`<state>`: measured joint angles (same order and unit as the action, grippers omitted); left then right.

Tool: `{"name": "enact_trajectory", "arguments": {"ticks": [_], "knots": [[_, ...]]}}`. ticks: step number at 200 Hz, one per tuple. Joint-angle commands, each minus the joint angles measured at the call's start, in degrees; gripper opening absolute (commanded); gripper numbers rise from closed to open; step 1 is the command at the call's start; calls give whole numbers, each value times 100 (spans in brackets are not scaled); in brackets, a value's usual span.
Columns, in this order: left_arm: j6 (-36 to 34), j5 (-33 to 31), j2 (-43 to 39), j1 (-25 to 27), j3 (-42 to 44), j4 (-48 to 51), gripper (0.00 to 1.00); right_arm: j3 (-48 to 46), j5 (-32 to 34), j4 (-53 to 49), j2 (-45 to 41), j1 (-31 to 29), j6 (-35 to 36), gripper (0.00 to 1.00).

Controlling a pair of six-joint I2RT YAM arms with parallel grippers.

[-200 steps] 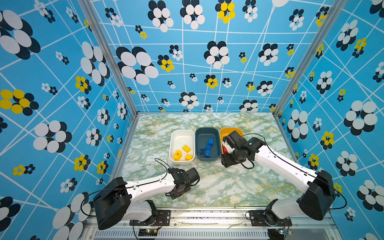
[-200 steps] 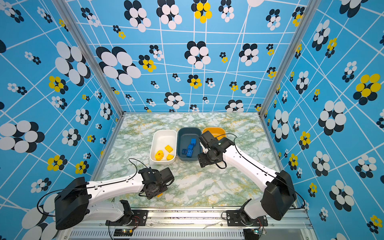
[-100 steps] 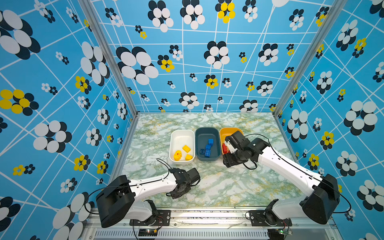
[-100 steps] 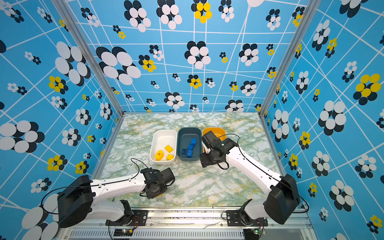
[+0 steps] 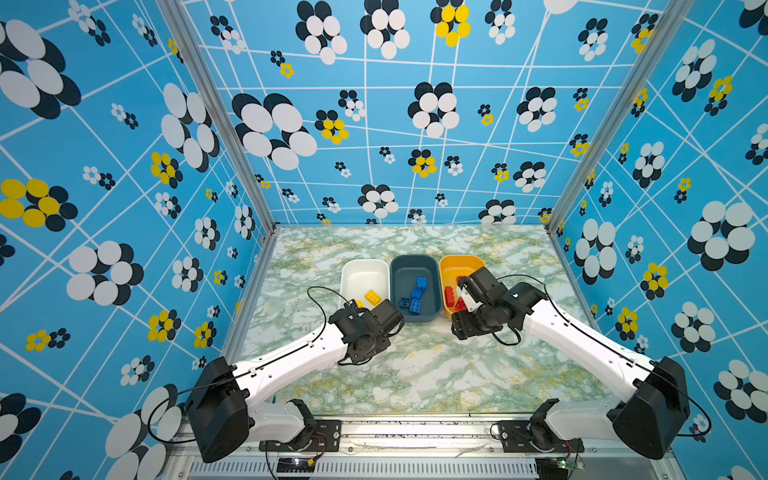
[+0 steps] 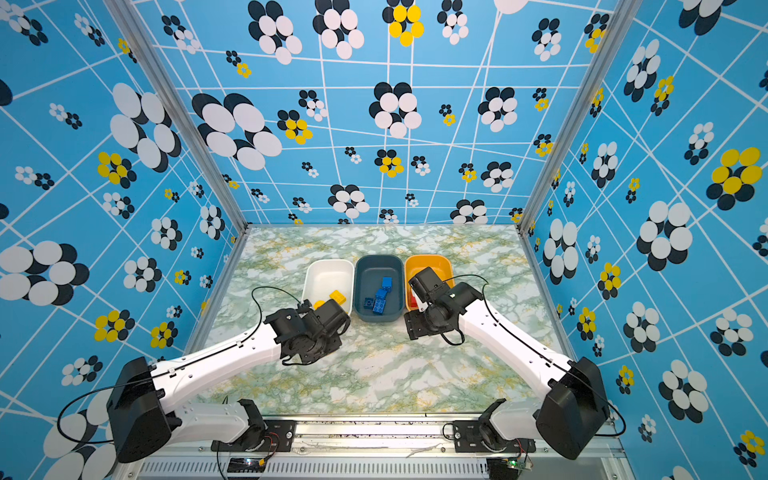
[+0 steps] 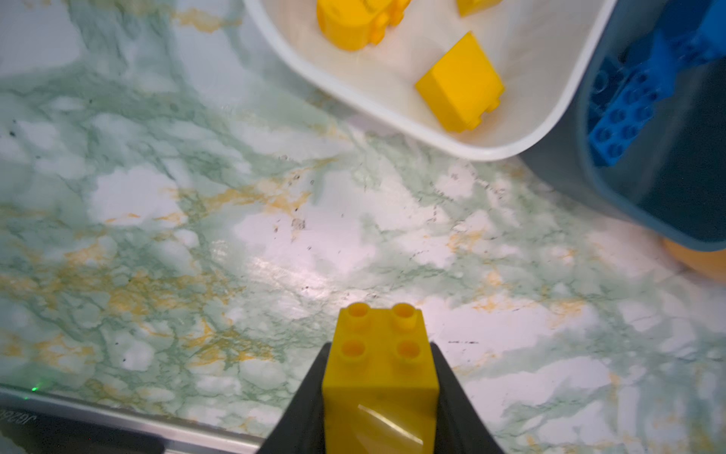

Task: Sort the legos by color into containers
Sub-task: 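Carry the yellow brick over the white bin with the left gripper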

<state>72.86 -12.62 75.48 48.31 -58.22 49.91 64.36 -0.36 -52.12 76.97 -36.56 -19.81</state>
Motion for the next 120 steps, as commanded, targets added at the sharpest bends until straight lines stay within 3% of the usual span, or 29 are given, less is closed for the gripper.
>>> {"name": "enact_trajectory", "arguments": {"ticks": [1,62,120], "knots": [[-876,-145,229,-383,-512,202,31,-87,-45,-53,-168,96,-126,79],[-2071,26,1155,-1366,-1617,-84,34,-162,-87,-28,-294,242,-219,91],[-2670,141,2208,-2055,-2244,-587,37,-348,-140,28,-452,264,-486,94]]}}
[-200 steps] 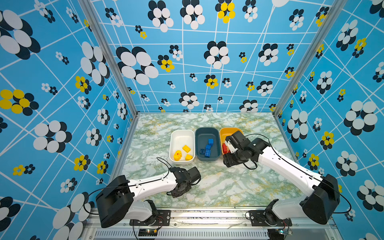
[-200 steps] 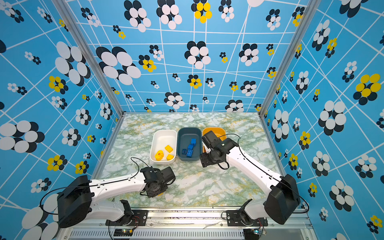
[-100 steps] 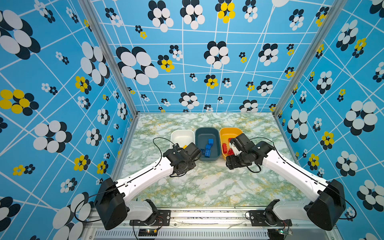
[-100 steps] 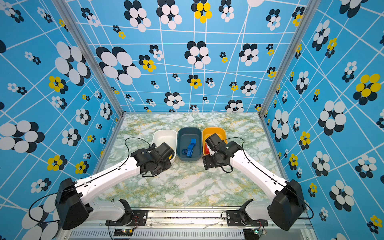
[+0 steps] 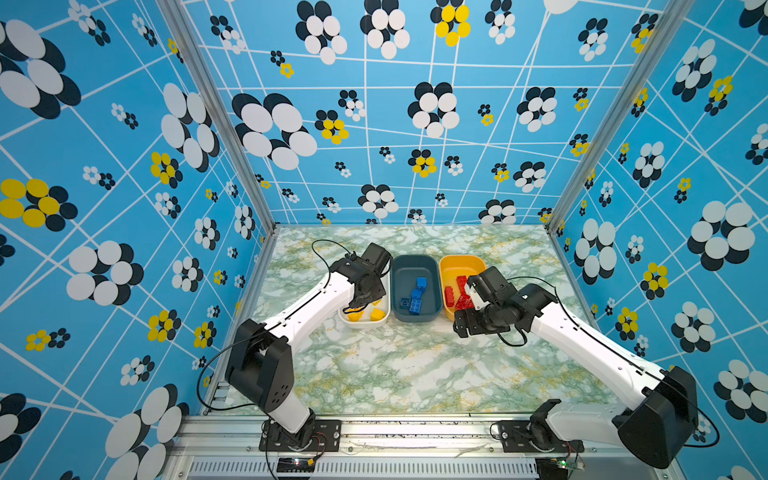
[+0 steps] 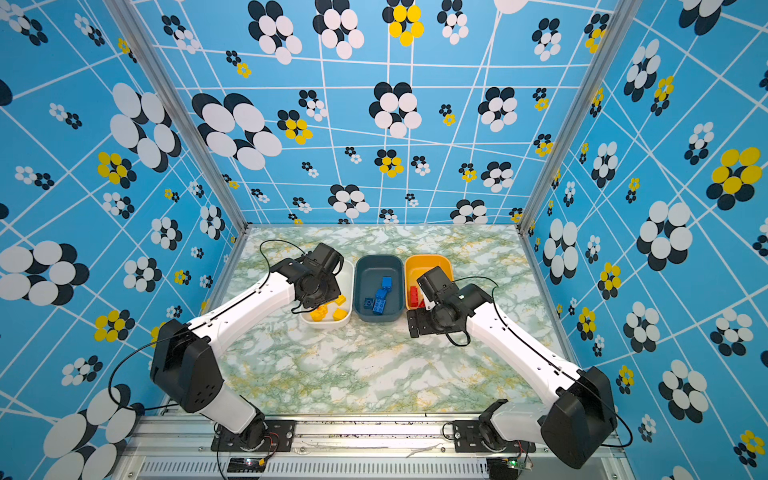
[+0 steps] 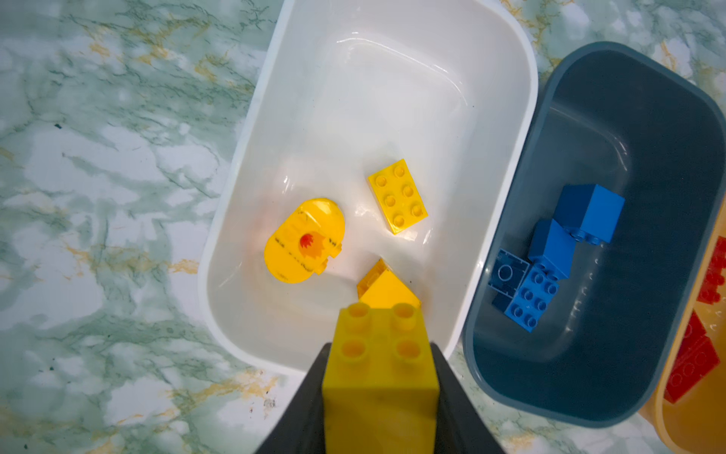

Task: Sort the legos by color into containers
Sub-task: 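Carry the yellow brick over the white bin with the left gripper, then open the left gripper to drop the yellow brick into the white bin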

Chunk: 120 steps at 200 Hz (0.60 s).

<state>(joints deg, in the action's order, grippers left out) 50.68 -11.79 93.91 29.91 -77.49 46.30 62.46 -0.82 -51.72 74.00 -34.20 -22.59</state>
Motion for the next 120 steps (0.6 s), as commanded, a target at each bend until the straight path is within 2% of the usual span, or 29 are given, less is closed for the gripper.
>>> {"name": "enact_trajectory", "arguments": {"ticks": [1,51,89,106,110,120], "knots": [[-457,61,379,-223,-327,-235,37,-161,-94,-12,-156,27,-214,94],[-838,21,1334,-580,-1030,-454,37,-451,-28,-32,-430,77,-389,96],[-900,-49,1659,-751,-1184,-514,37,-579,-6,-109,-656,278,-448,99],[-936,-52,1739,-769,-1234,-526,42,-598,-32,-128,-706,358,-448,99],[-944,-51,1745,-763,-1241,-526,48,-594,-37,-132,-711,379,-448,99],[-942,-59,1758,-763,-1253,-526,57,-605,-49,-128,-720,416,-451,99]]}}
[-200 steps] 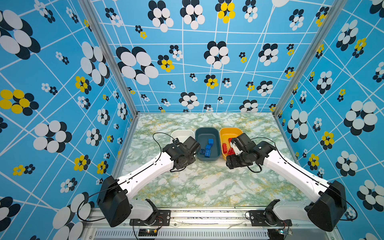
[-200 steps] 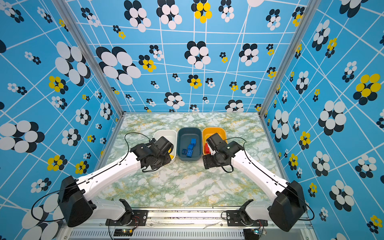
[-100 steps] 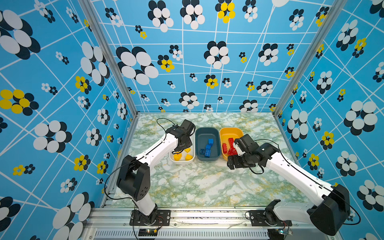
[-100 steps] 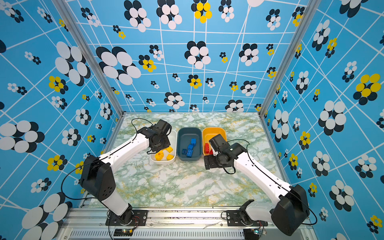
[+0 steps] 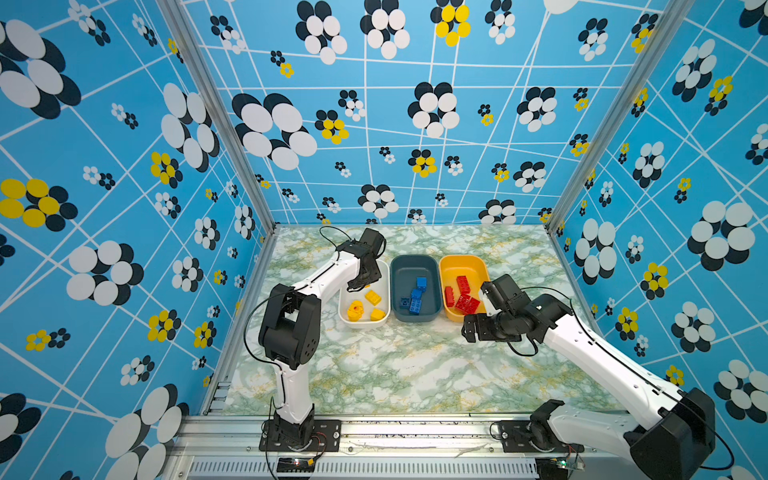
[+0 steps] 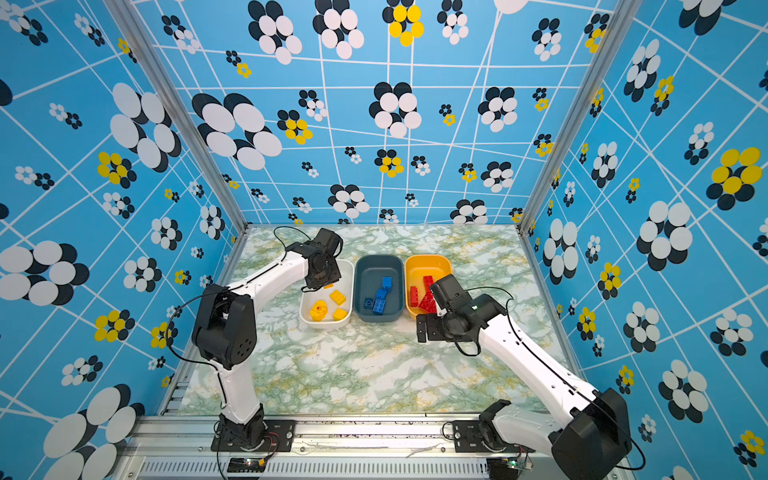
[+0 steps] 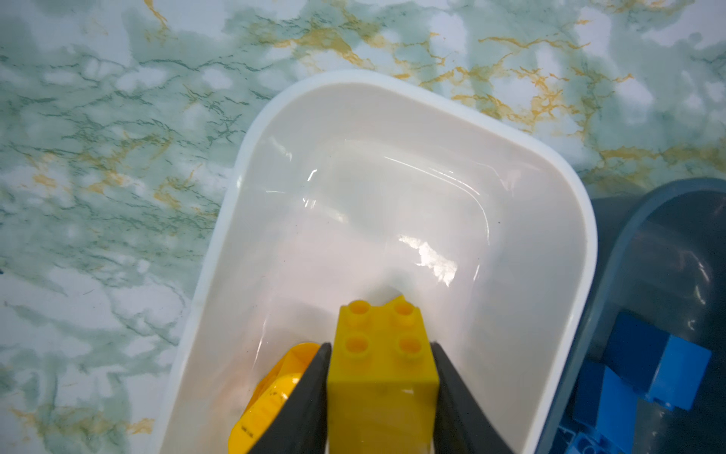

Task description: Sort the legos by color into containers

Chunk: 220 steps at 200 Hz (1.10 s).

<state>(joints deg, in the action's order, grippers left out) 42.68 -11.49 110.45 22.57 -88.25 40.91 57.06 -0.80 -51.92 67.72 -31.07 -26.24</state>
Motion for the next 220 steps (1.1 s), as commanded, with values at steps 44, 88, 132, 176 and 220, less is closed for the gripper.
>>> {"name": "enact_trajectory", "arguments": {"ticks": [44,88,132,176,220], "knots": [[-240,-167,-131,69,-128,-80,80,-40,-99,45,-41,204,-37,99],[-437,-309,-875,204,429,-543,92,74,-197,297,80,459,194,99],[-752,-517,-1820,257,1419,-1050,100,135,-328,671,188,905,598,99],[-1147,-671,-2953,248,2787,-1693,99,-15,-368,1488,321,1393,912,99],[-1804,-832,-3885,106,3875,-2405,99,-290,-140,2533,527,1837,1212,99]]}}
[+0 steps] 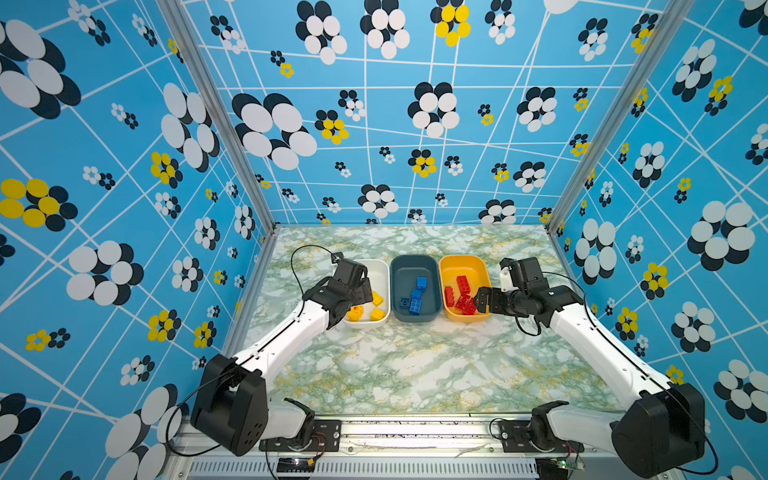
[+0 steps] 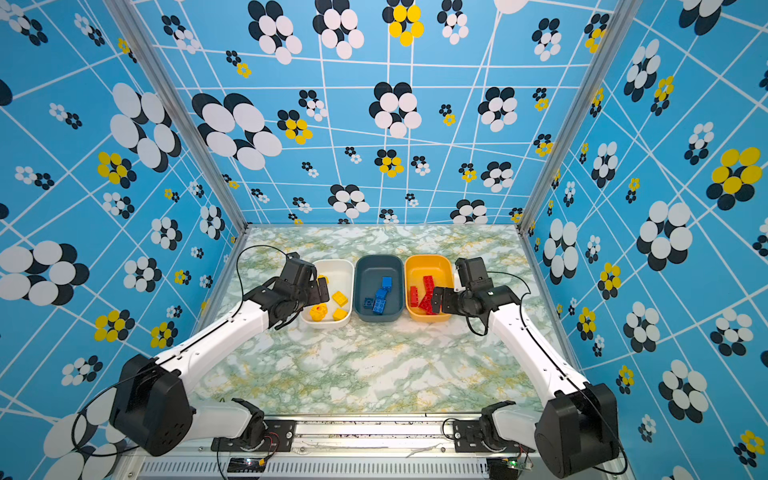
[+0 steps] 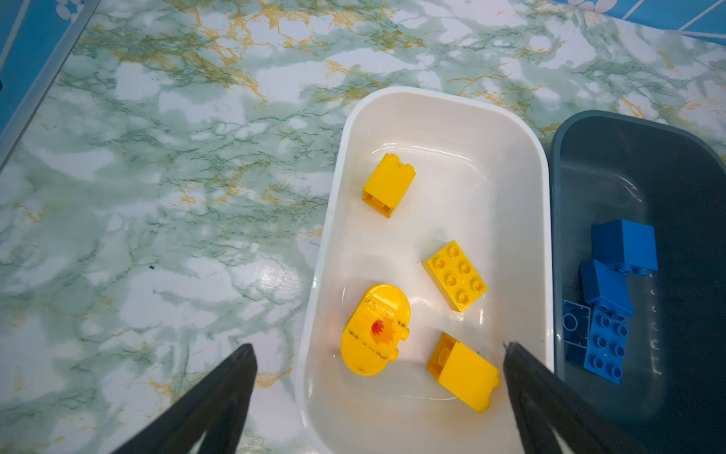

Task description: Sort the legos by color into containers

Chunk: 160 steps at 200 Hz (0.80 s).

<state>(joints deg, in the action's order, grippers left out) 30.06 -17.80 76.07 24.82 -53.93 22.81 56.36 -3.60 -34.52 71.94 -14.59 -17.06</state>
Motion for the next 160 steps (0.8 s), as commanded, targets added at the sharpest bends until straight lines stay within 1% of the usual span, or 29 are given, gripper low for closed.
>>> {"name": "enact_trajectory", "arguments": {"ticks": [1,32,53,56,66,112,135,160], "knots": [[-553,-194,-463,-132,462,-616,99,-238,153,827,98,200,297,99],[-932,-205,-994,-379,1082,-1228,99,-760,354,1964,199,610,435,99],[-1362,-227,-1245,-534,1536,-1949,99,-1160,617,2727,283,747,572,99],[-1416,-236,-1272,-559,1594,-2033,99,-1212,633,2845,301,932,580,99],[-1589,-243,-1332,-670,1777,-2323,99,-1372,702,3163,356,1054,602,99],[-2037,-83,-1319,-1208,2495,-3516,99,-2103,852,4848,632,1347,1222,99],[-2287,33,-1197,-1458,2574,-3870,99,-2441,865,5711,849,1456,1438,99],[-2644,138,-978,-1652,2987,-4958,99,-2672,819,6428,1026,1550,1548,99]]}}
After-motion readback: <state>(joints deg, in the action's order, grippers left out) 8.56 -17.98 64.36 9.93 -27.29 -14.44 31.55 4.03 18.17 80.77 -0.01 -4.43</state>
